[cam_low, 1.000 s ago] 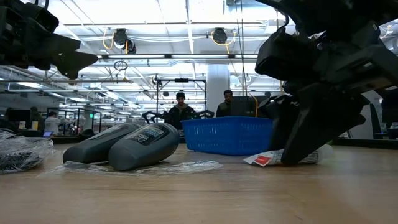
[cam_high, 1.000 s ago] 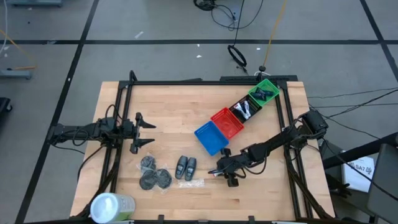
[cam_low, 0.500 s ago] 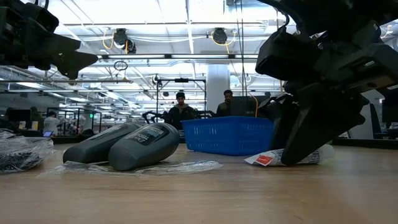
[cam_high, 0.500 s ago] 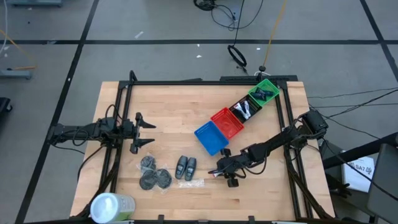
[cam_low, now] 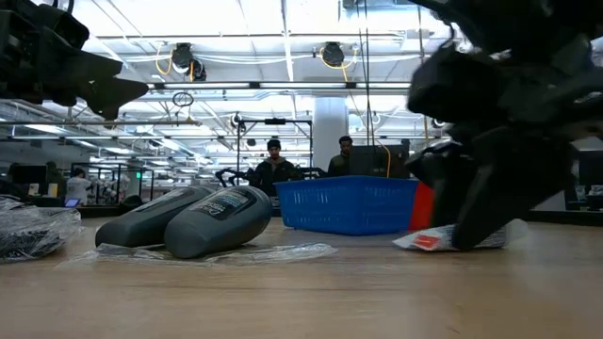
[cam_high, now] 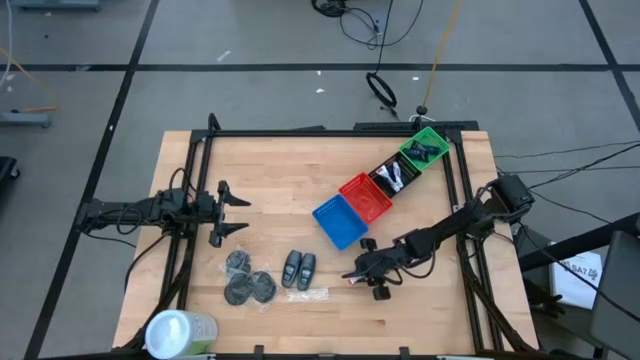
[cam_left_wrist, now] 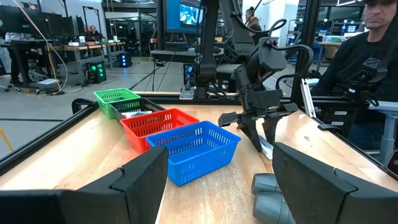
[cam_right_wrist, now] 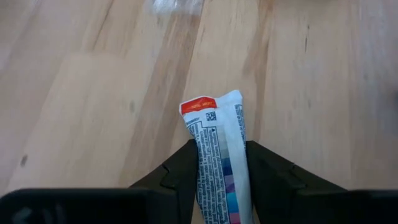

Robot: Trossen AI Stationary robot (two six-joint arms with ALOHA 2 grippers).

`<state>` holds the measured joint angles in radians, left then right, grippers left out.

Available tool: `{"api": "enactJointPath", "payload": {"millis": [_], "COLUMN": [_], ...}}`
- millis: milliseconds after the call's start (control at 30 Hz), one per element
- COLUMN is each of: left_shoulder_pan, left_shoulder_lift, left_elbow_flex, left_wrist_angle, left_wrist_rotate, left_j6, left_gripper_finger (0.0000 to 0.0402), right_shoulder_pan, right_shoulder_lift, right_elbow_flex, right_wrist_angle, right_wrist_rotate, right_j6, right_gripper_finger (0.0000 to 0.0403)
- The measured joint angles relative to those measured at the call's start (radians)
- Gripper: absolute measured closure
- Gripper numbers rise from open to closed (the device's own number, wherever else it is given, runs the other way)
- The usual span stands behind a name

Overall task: Pick & Place Travel size toiletries
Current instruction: Put the toothpaste into the black bin

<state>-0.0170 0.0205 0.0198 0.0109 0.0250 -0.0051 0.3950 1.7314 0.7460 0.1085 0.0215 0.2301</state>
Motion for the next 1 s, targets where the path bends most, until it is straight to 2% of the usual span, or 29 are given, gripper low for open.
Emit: {"api": "enactJointPath", "payload": {"millis": [333,567,667,1000], "left_shoulder_pan": [0.000,0.000,0.000,0.000], "left_shoulder_lift": [0.000,0.000,0.000,0.000], "left_elbow_flex": [0.000,0.000,0.000,0.000], "left_wrist_angle": [0.000,0.000,0.000,0.000], "left_wrist_rotate": [0.000,0.000,0.000,0.000], "left_j6": [0.000,0.000,0.000,0.000], "left_gripper_finger": [0.0119,0.0119,0.0119,0.0119], "right_shoulder_pan": [0.000,0.000,0.000,0.000], "right_shoulder_lift": [-0.147,-0.213,-0.219,-0.220], "right_elbow_flex": [-0.003,-0.001,-0.002,-0.127], "right_wrist_angle": [0.053,0.101,0.131,0.576], "right_wrist_rotate": [-0.002,-0.003,-0.051,-0.154], "right_j6": [-0.082,-0.078,-0.088,-0.084], "right_gripper_finger": [0.0287,0.0287,0.0287,0.0287]}}
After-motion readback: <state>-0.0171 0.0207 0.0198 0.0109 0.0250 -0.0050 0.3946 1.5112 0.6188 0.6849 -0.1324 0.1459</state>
